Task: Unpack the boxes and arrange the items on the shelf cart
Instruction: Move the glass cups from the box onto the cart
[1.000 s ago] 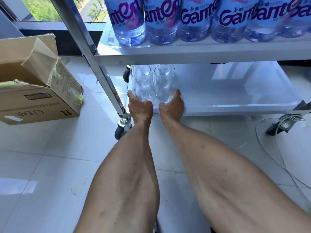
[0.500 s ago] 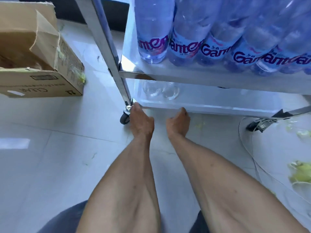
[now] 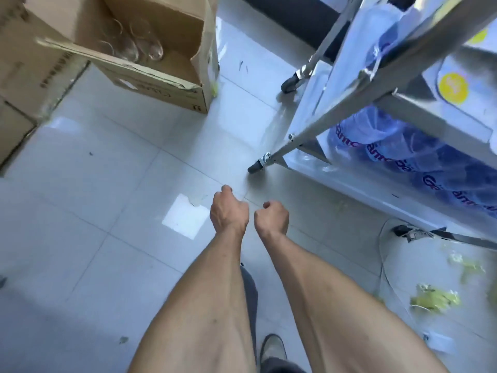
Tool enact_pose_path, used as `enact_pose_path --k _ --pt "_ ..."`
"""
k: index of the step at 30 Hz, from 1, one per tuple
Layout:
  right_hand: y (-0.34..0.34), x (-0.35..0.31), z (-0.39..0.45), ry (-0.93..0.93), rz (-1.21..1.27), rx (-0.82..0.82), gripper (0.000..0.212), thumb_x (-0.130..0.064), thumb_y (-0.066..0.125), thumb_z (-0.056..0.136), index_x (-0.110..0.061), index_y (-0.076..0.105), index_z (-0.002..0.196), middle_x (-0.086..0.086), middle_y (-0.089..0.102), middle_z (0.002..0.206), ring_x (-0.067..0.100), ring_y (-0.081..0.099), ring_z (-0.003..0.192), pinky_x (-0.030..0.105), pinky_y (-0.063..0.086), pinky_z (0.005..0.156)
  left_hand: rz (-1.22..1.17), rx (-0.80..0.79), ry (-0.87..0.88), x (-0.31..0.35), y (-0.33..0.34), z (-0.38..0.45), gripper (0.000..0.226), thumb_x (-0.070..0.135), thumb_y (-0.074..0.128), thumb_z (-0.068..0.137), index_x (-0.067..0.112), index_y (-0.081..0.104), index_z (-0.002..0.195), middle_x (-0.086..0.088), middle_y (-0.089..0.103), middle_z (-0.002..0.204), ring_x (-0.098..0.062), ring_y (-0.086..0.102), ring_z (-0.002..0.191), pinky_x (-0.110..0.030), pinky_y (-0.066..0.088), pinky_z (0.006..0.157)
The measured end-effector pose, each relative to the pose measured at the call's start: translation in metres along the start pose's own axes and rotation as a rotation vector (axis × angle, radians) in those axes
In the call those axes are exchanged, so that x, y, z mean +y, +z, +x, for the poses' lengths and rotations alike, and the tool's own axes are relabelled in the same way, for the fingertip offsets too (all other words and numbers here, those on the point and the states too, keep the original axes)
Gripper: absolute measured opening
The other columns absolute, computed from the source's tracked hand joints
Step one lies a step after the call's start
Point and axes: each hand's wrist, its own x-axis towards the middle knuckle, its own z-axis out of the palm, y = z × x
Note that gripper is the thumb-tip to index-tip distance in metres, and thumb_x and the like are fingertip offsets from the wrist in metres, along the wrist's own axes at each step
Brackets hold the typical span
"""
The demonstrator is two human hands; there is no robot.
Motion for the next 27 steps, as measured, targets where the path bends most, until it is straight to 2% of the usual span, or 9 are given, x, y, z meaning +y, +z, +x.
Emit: enact_pose_path --k 2,5,8,13,18,22,25,27 --pt "0.003 -0.034 -0.003 -0.017 -0.01 0.008 0.036 -0.003 0.05 0.08 -0.01 0.066 0.111 0.01 0.068 0.112 0.029 0.063 0.102 0.025 0.043 0.069 -0.031 0.05 -0.024 0.006 -0.033 0.021 0.043 0.005 0.047 0.085 0.011 0.053 0.127 -0.011 0.057 0.122 -0.031 0.057 0.11 -0.035 0.044 0.086" --pt "0.007 -0.091 -0.004 -0.062 -0.066 -0.018 0.04 -0.005 0.049 0.083 -0.016 0.064 0.118 0.009 0.067 0.114 0.027 0.062 0.105 0.021 0.036 0.069 -0.053 0.132 -0.041 0.015 -0.084 0.06 0.042 0.004 0.046 0.086 0.011 0.055 0.127 -0.012 0.059 0.123 -0.033 0.058 0.11 -0.037 0.045 0.089" --pt "0.009 -0.149 -0.004 -0.097 -0.056 -0.019 0.04 -0.006 0.049 0.084 -0.017 0.064 0.119 0.012 0.066 0.114 0.029 0.062 0.105 0.021 0.036 0.072 -0.043 0.2 -0.05 0.032 -0.137 0.102 0.038 0.005 0.048 0.086 0.011 0.058 0.123 -0.014 0.061 0.119 -0.035 0.057 0.109 -0.036 0.044 0.087" --pt "0.016 -0.27 0.008 -0.157 -0.005 -0.031 0.031 -0.008 0.05 0.082 -0.015 0.065 0.109 0.014 0.067 0.107 0.031 0.062 0.098 0.026 0.04 0.072 -0.084 0.299 -0.036 0.084 -0.222 0.189 0.033 0.01 0.053 0.088 0.011 0.06 0.12 -0.014 0.063 0.121 -0.035 0.059 0.109 -0.037 0.046 0.087" --pt "0.033 -0.389 0.03 -0.241 0.005 -0.06 0.032 -0.006 0.049 0.084 -0.016 0.066 0.11 0.013 0.068 0.107 0.031 0.063 0.098 0.027 0.046 0.075 -0.101 0.295 -0.067 0.136 -0.284 0.276 0.031 0.009 0.05 0.088 0.015 0.06 0.117 -0.014 0.063 0.118 -0.034 0.058 0.109 -0.035 0.046 0.088" --pt "0.042 -0.447 0.048 -0.307 -0.104 -0.074 0.027 -0.006 0.048 0.081 -0.015 0.062 0.102 0.011 0.065 0.093 0.032 0.061 0.088 0.024 0.043 0.069 -0.061 0.247 -0.091 0.156 -0.306 0.326 0.032 0.009 0.054 0.086 0.012 0.058 0.117 -0.012 0.059 0.123 -0.033 0.055 0.114 -0.037 0.044 0.091" --pt "0.045 -0.478 0.062 -0.284 -0.169 -0.09 0.033 -0.009 0.048 0.084 -0.015 0.06 0.115 0.012 0.066 0.106 0.032 0.061 0.098 0.028 0.046 0.079 -0.005 0.182 -0.057 0.158 -0.319 0.354 0.034 0.01 0.053 0.086 0.011 0.055 0.119 -0.012 0.056 0.123 -0.033 0.055 0.114 -0.039 0.044 0.091" --pt "0.051 -0.497 0.073 -0.245 -0.187 -0.089 0.033 -0.01 0.048 0.086 -0.017 0.058 0.117 0.01 0.064 0.108 0.028 0.058 0.094 0.027 0.044 0.077 0.021 0.165 -0.068 0.153 -0.327 0.377 0.034 0.01 0.053 0.086 0.011 0.053 0.12 -0.013 0.055 0.124 -0.034 0.055 0.114 -0.04 0.043 0.09"
